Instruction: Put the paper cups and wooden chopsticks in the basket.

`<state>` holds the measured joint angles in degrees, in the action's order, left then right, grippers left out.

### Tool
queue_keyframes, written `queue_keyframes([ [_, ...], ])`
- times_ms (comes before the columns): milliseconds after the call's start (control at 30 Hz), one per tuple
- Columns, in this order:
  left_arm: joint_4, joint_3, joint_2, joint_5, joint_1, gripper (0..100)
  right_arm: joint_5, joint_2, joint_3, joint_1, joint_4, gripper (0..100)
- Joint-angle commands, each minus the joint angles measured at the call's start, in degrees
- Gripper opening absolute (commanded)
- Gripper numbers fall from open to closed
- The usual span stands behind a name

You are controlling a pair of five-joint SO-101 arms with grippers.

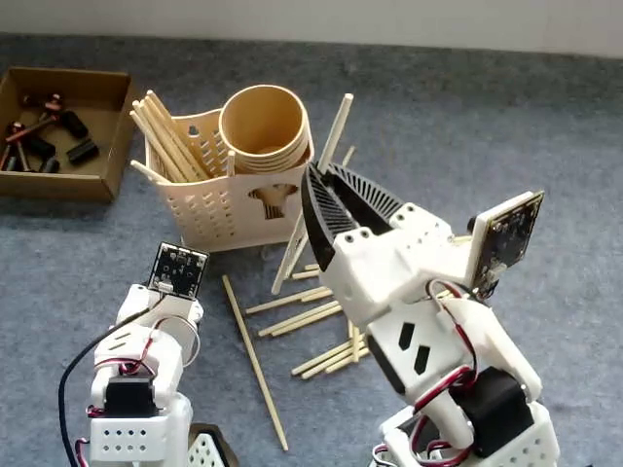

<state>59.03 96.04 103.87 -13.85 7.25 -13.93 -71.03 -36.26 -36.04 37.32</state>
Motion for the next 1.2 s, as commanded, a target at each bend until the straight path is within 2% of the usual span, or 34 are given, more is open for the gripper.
queue_keyframes([
  [0,-1.4,0.6,0.6,-0.4,0.2,1,-0.2,0.0,0.1,-2.8,-8.2,0.4],
  [200,-1.4,0.6,0.6,-0.4,0.2,1,0.6,2.2,-2.9,-5.9,-21.1,0.4],
  [333,-1.4,0.6,0.6,-0.4,0.2,1,6.1,9.5,-3.6,-5.9,-30.4,0.4],
  [700,-1.4,0.6,0.6,-0.4,0.2,1,13.9,29.8,-3.1,-5.8,-53.9,0.4],
  [900,-1.4,0.6,0.6,-0.4,0.2,1,17.3,37.0,-3.1,-5.8,-62.0,0.4],
  [1167,-1.4,0.6,0.6,-0.4,0.2,1,17.8,40.4,-3.6,-5.8,-63.2,0.4],
])
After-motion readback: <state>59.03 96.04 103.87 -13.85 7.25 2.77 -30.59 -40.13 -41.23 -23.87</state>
